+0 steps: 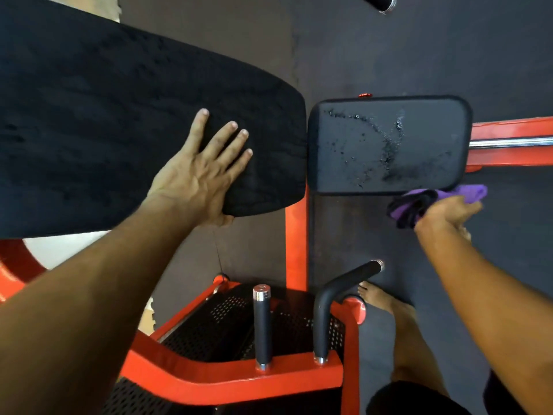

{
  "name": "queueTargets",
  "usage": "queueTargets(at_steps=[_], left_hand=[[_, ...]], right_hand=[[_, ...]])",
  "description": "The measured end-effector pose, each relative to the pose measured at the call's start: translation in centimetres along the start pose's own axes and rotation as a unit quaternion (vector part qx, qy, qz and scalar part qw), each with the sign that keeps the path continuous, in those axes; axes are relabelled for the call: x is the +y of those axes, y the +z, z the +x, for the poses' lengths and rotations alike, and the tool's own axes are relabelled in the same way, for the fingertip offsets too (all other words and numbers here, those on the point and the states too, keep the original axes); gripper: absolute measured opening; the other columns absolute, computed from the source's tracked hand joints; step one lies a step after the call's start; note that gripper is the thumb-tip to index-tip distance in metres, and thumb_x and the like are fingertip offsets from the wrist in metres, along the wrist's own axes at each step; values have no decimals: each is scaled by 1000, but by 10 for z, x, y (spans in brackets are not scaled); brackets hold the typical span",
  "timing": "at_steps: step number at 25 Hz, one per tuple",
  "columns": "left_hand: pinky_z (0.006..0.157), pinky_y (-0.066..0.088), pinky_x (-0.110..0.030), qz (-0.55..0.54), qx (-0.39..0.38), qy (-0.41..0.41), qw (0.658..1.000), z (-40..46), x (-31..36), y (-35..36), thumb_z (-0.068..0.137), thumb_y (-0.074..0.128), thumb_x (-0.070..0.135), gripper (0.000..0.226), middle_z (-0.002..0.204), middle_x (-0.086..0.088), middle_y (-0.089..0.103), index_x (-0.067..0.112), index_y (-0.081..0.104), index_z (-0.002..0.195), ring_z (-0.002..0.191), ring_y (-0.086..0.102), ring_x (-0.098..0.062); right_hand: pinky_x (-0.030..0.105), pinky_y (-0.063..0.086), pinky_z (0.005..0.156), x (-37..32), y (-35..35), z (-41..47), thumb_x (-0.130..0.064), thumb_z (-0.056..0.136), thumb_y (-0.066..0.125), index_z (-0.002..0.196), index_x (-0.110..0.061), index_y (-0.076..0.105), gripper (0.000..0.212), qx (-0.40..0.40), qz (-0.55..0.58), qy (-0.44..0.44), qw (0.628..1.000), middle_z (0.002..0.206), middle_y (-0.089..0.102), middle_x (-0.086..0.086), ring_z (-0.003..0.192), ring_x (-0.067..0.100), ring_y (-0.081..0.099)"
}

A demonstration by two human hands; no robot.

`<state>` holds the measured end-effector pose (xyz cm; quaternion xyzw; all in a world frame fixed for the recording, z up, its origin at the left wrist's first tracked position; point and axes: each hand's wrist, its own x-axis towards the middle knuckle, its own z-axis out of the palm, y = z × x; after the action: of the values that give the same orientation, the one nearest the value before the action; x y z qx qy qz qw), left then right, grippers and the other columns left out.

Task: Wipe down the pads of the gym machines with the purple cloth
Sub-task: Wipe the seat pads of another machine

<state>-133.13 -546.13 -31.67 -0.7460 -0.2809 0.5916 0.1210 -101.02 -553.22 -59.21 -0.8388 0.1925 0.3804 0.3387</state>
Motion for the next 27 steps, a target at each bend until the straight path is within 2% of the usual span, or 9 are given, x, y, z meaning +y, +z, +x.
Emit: queueTargets(at_steps=[3, 7, 9, 11, 13, 16, 20, 24, 27], left_hand=[[117, -7, -73, 9, 12, -11, 1000, 1, 1, 5, 84, 10, 90, 114, 169, -21, -21, 12, -19, 161, 157, -16, -41], [117, -8, -74, 13, 28, -15, 999, 2, 2, 10, 84, 9, 90, 114, 168, -22, -23, 11, -20, 161, 156, -18, -42], [117, -8, -74, 19, 28, -15, 999, 4, 4, 11, 84, 10, 90, 114, 168, -22, -24, 11, -21, 161, 156, -18, -42], [117, -7, -74, 19, 21, -14, 1000, 6, 5, 9, 84, 10, 90, 114, 168, -22, -23, 11, -20, 161, 156, -18, -42], [117, -8, -74, 7, 23, -16, 1000, 5, 4, 9, 84, 11, 90, 114, 168, -22, -23, 12, -20, 161, 156, -18, -42], [116, -7, -74, 11, 25, -12, 1000, 4, 4, 11, 84, 13, 90, 115, 167, -23, -24, 11, -20, 161, 156, -19, -42], [115, -8, -75, 26, 29, -17, 999, 6, 2, 10, 84, 10, 91, 114, 168, -22, -23, 12, -20, 161, 156, -18, -42], [115, -8, -75, 20, 13, -19, 1000, 1, 4, 5, 83, 9, 91, 114, 167, -22, -24, 12, -20, 161, 156, -19, -41], [114, -10, -75, 22, 5, -24, 999, 2, 3, 2, 84, 11, 91, 115, 167, -22, -26, 12, -22, 160, 156, -20, -41]], right_hand=[[36, 50, 97, 20, 24, -39, -23, 104, 41, 156, -11, 29, 55, -49, 33, -7, 998, 133, 56, 5, 97, 18, 51], [51, 60, 84, 86, 87, -66, -9, 96, 52, 155, -43, 13, 78, -146, 116, 92, 978, 108, 62, 9, 77, 25, 60], [47, 61, 80, 140, 127, -64, -33, 102, 40, 156, -41, 21, 58, -189, 77, 92, 975, 113, 62, 3, 80, 26, 66], [48, 61, 78, 134, 125, -80, -48, 95, 31, 151, -24, 42, 61, -205, 61, 77, 974, 112, 67, 15, 82, 33, 70], [45, 62, 66, 159, 124, -10, -43, 91, 45, 115, -2, 63, 51, -185, 133, 49, 972, 92, 72, 22, 75, 36, 73], [48, 60, 85, 92, 64, 26, -65, 94, 43, 128, -12, 56, 64, -65, 100, 5, 993, 114, 71, 14, 95, 28, 72], [38, 48, 105, 34, 0, 15, -20, 103, 46, 144, -9, 46, 42, -59, -46, -106, 992, 131, 62, 12, 112, 24, 62], [28, 35, 109, 18, -51, -23, -12, 102, 49, 153, -12, 40, 52, -162, -237, -265, 921, 145, 55, 15, 131, 31, 52], [9, 33, 103, -48, -63, -38, -1, 97, 46, 153, -15, 42, 58, -236, -248, -505, 792, 147, 52, 1, 129, 12, 50]])
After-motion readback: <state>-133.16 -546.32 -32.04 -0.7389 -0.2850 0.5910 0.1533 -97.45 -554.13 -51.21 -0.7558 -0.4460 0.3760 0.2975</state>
